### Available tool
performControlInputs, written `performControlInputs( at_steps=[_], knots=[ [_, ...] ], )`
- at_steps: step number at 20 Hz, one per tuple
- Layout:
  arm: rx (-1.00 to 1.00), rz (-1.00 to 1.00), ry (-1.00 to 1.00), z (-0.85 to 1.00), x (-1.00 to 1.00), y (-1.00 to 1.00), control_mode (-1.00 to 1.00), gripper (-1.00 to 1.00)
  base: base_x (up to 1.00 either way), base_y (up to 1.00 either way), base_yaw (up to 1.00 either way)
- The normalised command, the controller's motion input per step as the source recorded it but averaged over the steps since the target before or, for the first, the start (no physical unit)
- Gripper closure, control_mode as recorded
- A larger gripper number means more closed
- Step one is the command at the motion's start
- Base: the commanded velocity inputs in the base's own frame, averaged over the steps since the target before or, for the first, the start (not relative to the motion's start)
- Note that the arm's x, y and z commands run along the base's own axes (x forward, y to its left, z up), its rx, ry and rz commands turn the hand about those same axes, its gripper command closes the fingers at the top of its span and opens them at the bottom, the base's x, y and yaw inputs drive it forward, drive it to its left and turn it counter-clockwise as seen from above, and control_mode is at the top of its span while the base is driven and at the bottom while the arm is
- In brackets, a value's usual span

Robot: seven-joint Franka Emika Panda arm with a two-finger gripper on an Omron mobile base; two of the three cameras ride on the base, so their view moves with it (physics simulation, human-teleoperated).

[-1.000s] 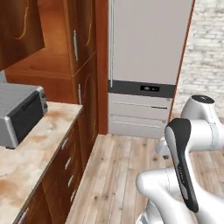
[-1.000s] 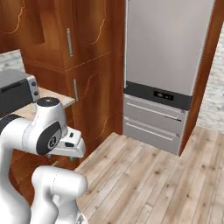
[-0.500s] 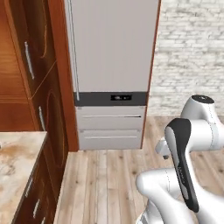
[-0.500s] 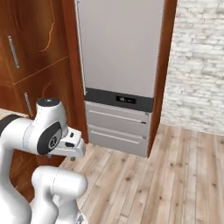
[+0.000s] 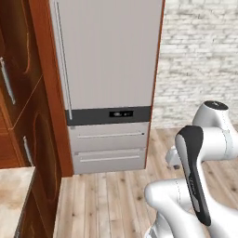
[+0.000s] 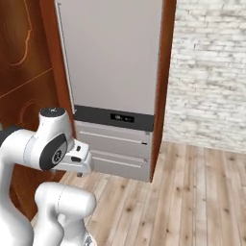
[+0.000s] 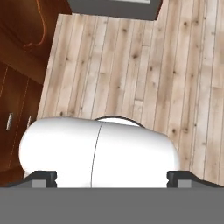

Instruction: Navigate to the fridge.

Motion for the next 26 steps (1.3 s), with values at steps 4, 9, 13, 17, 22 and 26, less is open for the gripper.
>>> performControlInputs(
  at_steps=[4, 9, 13, 17, 22, 26],
  knots=[
    [0.00, 0.00, 0.00, 0.00, 0.00, 0.00, 1.00, -1.00, 0.91, 0.04, 0.00],
    [0.00, 0.00, 0.00, 0.00, 0.00, 0.00, 1.00, -1.00, 0.82, 0.07, 0.00],
    [0.00, 0.00, 0.00, 0.00, 0.00, 0.00, 1.00, -1.00, 0.61, 0.25, 0.00],
    [0.00, 0.00, 0.00, 0.00, 0.00, 0.00, 1.00, -1.00, 0.52, 0.35, -0.02],
    [0.00, 0.00, 0.00, 0.00, 0.00, 0.00, 1.00, -1.00, 0.53, 0.42, -0.04],
    [0.00, 0.00, 0.00, 0.00, 0.00, 0.00, 1.00, -1.00, 0.55, 0.39, -0.05]
  ],
)
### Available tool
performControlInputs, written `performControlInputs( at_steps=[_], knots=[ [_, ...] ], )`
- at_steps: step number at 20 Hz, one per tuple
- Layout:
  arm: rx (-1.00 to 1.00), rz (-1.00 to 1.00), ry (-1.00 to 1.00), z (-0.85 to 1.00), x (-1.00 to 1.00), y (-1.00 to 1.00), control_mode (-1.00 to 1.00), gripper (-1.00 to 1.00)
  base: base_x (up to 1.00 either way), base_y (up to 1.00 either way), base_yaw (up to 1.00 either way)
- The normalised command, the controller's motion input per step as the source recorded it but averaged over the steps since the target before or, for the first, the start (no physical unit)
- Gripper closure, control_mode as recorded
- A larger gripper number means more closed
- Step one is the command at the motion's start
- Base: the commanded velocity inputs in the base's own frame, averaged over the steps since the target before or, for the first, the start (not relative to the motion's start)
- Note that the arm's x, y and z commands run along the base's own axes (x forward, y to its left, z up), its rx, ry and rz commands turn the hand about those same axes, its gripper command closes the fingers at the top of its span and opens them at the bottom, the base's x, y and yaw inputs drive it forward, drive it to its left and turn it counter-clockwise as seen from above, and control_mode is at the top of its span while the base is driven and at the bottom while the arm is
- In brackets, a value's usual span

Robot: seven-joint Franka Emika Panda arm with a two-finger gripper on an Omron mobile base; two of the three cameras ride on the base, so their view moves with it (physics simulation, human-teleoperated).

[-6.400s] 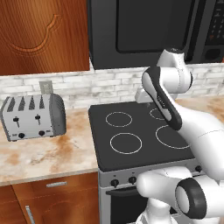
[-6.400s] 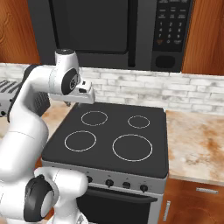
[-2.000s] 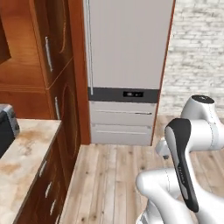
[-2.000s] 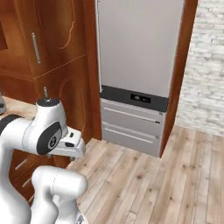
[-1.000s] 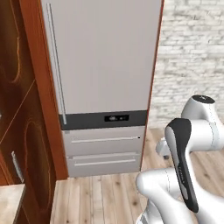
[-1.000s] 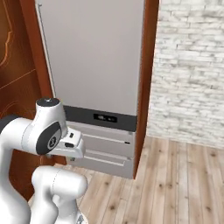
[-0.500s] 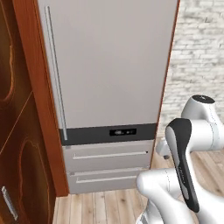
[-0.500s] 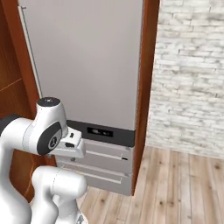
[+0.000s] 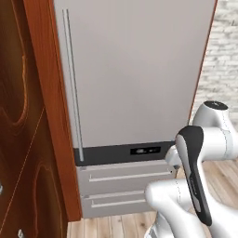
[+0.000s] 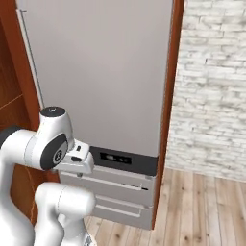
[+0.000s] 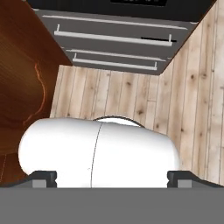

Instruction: Navigate to the fridge.

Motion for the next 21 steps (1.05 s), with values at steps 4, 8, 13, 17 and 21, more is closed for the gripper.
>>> performControlInputs(
  at_steps=[4, 8, 13, 17, 21],
  knots=[
    [0.00, 0.00, 0.00, 0.00, 0.00, 0.00, 1.00, -1.00, 0.49, 0.32, -0.05],
    [0.00, 0.00, 0.00, 0.00, 0.00, 0.00, 1.00, -1.00, 0.48, 0.28, -0.05],
    [0.00, 0.00, 0.00, 0.00, 0.00, 0.00, 1.00, -1.00, 0.43, 0.25, -0.05],
    [0.00, 0.00, 0.00, 0.00, 0.00, 0.00, 1.00, -1.00, 0.33, 0.20, -0.04],
    [0.00, 0.00, 0.00, 0.00, 0.00, 0.00, 1.00, -1.00, 0.06, 0.04, 0.00]
  ],
)
